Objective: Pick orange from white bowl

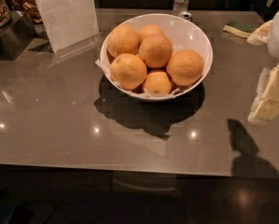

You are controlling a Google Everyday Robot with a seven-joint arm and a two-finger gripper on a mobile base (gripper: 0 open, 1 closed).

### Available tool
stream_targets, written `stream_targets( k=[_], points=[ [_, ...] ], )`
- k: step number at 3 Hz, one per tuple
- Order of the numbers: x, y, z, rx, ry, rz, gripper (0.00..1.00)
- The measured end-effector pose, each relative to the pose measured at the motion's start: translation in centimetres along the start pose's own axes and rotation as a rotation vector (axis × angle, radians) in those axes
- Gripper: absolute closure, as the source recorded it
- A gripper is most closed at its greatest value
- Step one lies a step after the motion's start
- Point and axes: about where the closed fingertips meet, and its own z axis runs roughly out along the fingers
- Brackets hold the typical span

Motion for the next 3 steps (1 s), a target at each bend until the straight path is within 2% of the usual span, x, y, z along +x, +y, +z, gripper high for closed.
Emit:
stream_targets(
  k=[1, 2, 3],
  points=[
    [0.0, 0.0, 0.0, 0.000, 0.000, 0.000, 0.00],
    [-1.1, -1.1, 0.2, 0.000, -0.021, -0.036, 0.00],
    [-2.8, -3.2, 0.8, -0.014, -0.046, -0.082, 0.00]
  ],
)
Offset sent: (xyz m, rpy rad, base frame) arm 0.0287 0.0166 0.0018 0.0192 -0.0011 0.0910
